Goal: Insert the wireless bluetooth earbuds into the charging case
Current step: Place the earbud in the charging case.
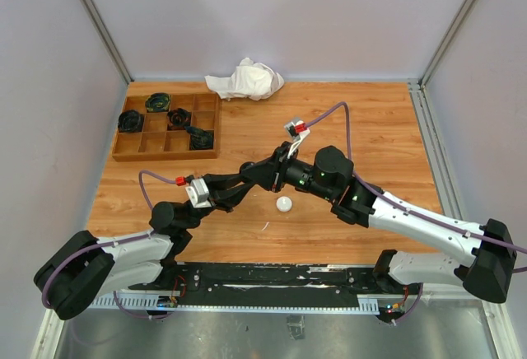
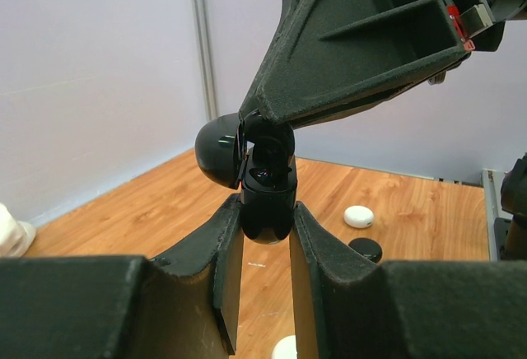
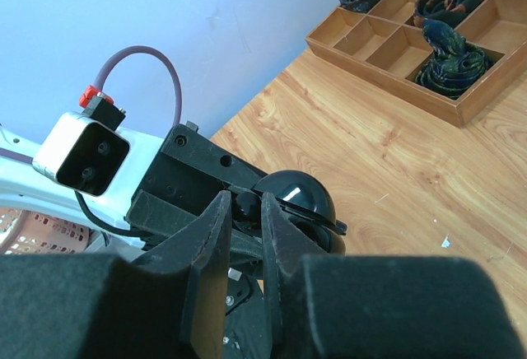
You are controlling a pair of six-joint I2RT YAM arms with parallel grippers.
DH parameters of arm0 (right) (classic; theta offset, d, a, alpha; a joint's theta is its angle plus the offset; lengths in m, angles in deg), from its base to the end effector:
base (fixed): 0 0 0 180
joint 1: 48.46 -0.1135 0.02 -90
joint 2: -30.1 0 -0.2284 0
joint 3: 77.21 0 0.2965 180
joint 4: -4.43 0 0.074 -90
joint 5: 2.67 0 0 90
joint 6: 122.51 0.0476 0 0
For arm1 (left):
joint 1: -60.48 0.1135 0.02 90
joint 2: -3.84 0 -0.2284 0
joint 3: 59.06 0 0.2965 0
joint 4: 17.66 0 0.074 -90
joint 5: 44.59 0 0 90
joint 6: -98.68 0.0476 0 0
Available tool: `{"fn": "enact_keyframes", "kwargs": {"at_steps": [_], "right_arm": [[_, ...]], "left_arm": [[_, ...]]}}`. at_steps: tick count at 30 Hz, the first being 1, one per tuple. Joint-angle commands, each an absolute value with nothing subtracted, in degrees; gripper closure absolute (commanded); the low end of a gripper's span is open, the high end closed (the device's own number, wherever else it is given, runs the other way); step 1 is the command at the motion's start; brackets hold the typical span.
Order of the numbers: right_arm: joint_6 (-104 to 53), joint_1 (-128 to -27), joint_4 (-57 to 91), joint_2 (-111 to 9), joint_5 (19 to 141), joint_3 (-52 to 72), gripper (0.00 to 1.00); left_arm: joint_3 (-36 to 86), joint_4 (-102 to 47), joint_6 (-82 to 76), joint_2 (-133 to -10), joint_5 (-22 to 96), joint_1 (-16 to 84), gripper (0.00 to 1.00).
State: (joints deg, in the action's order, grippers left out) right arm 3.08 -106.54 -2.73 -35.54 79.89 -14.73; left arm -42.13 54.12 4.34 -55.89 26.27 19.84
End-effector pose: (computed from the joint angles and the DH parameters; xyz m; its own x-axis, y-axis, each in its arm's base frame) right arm 0.1760 0.2942 0.3137 -0.4996 0.2895 -0.8165 -0.7614 0.3027 0.5732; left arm 0.1617 -0.1594 0.1669 0.3036 -0.3548 -0.8843 0.8584 0.5047 0.0922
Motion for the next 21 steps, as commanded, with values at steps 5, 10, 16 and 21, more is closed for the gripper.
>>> {"fn": "enact_keyframes", "kwargs": {"at_steps": [5,10,16,21], "right_arm": [[3.99,-106.02,-1.64,-33.71,83.00,-16.44,0.83],[5.48,-105.98,-0.54,-33.50,84.62,-16.82,0.82],[6.74,-106.03,1.69,-33.90,86.09,-16.39,0.83],[7.27,-106.09,4.31,-34.31,86.99,-15.30,0.84]], "left_arm": [[-41.23,58.03,3.71,-54.55,28.92,19.44,1.00],[-41.15,57.85,3.40,-54.42,29.75,19.44,1.00],[-41.06,57.84,3.56,-54.68,29.67,19.44,1.00],[-41.22,58.07,3.66,-55.30,29.96,19.44,1.00]]}}
